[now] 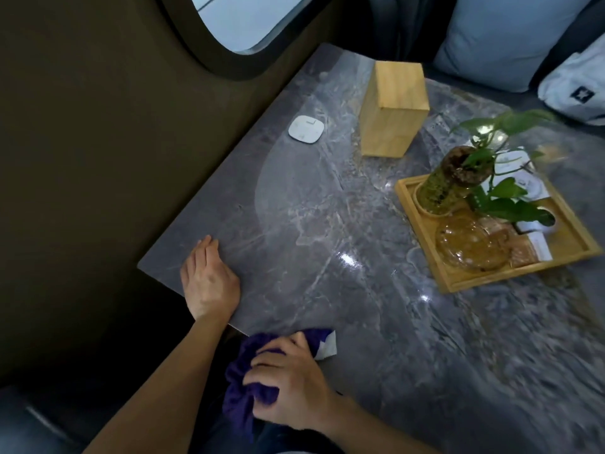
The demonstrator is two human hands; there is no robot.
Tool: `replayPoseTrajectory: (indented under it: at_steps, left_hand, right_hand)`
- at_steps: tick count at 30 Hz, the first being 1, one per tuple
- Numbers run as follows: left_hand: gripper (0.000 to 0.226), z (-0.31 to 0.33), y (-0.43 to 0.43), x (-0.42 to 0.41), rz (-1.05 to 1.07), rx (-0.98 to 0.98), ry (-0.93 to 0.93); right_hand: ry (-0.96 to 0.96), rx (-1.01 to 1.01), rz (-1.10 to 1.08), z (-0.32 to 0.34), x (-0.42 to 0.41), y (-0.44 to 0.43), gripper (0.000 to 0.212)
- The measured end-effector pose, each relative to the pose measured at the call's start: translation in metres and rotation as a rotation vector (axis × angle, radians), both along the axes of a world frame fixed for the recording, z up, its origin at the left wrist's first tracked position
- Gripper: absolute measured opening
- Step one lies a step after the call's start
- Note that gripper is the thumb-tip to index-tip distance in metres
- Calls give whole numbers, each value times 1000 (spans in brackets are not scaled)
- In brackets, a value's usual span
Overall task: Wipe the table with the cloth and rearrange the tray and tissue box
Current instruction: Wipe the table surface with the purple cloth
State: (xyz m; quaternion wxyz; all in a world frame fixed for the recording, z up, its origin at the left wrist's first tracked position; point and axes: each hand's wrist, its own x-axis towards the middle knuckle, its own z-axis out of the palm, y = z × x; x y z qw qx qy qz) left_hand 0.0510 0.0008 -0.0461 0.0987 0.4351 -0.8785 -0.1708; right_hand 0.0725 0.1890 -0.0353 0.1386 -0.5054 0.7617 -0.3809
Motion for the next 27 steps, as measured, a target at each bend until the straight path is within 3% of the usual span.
replayPoseTrajectory:
  at_steps: [4, 7, 17, 24, 27]
  left_hand:
    - [45, 1, 0, -1, 5, 18, 2]
    - [46, 4, 2, 1, -6, 24, -1]
    - [45, 13, 4, 0, -13, 43, -31]
    - [48, 23, 13, -13, -16, 74, -126]
    - [57, 30, 40, -38, -142, 96, -199]
  right_hand:
    - [-336, 102, 130, 24, -6, 4, 30]
    - [-504, 61, 86, 42, -21, 7, 31]
    - [-465, -60, -480, 77, -149, 51, 33]
    - [-427, -108, -734, 81, -177, 125, 43]
    - [-448, -137, -863, 78, -178, 158, 42]
